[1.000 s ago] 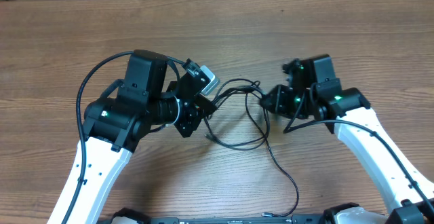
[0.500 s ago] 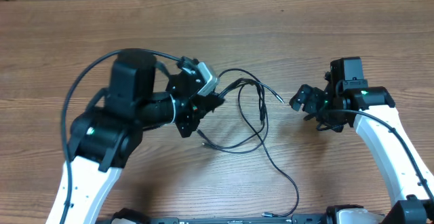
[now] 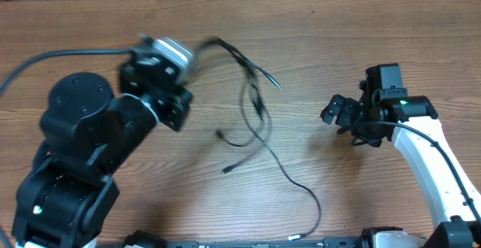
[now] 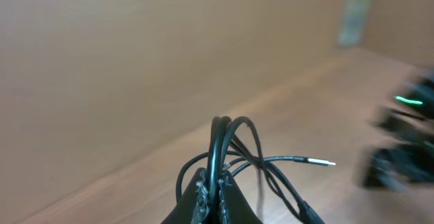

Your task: Untangle cables

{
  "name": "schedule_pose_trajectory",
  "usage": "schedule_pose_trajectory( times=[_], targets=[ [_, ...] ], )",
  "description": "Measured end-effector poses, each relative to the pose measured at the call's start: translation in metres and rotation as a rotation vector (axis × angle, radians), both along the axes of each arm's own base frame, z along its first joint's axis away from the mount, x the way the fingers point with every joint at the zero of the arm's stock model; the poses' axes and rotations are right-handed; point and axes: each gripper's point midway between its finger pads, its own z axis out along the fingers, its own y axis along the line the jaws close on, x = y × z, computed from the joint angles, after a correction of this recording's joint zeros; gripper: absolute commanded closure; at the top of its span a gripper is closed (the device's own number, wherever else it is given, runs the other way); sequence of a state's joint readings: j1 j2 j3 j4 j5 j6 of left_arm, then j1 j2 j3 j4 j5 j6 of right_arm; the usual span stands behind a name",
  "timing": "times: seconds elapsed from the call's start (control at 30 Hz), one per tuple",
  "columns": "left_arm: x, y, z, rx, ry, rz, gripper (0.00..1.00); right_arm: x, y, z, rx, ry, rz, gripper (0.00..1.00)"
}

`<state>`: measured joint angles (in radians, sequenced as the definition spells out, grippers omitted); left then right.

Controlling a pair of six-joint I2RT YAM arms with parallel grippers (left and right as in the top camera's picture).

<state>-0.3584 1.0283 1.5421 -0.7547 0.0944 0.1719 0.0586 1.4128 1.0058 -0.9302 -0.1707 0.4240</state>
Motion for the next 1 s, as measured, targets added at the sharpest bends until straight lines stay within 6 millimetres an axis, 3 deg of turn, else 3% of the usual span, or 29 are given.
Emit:
schedule_pose_trajectory(
  times=[0.3, 0.5, 0.6, 0.67, 0.7, 0.73, 0.77, 0.83, 0.9, 0.93, 1.0],
  targets=[
    [0.016, 0.081, 0.019, 0.035, -0.063, 0.448, 0.96, 0.000, 0.000, 0.000, -0.003, 0.000, 0.002, 0.00],
    [0.016, 0.140, 0.025, -0.072, -0.073, 0.710, 0.96, 0.000, 0.000, 0.000, -0.003, 0.001, 0.001, 0.01],
    [0.015, 0.155, 0.024, -0.135, -0.068, 0.773, 0.96, 0.000, 0.000, 0.000, -0.003, 0.000, 0.002, 0.00],
    [0.020, 0.149, 0.021, -0.165, -0.046, 0.736, 0.91, 0.000, -0.001, 0.000, -0.003, 0.000, 0.001, 0.01],
    [0.024, 0.142, 0.018, -0.172, -0.029, 0.699, 0.82, 0.000, 0.000, 0.000, -0.003, -0.001, 0.001, 0.00],
    [0.029, 0.133, 0.013, -0.182, -0.003, 0.652, 0.64, 0.000, 0.000, 0.000, -0.003, -0.001, 0.001, 0.00],
    [0.034, 0.122, 0.006, -0.189, 0.035, 0.595, 0.55, 0.000, 0.000, 0.000, -0.003, -0.003, 0.001, 0.00],
    [0.046, 0.097, -0.018, -0.179, 0.143, 0.472, 0.55, 0.001, 0.000, 0.000, -0.003, -0.003, 0.002, 0.00],
    [0.055, 0.079, -0.047, -0.161, 0.265, 0.384, 0.62, 0.001, 0.000, 0.000, -0.003, -0.003, 0.001, 0.00],
    [0.061, 0.069, -0.071, -0.146, 0.361, 0.342, 0.63, 0.001, 0.000, 0.000, -0.003, -0.003, 0.001, 0.00],
    [0.068, 0.059, -0.113, -0.125, 0.527, 0.304, 0.77, 0.001, 0.000, 0.000, -0.003, -0.003, 0.001, 0.01]
  ],
)
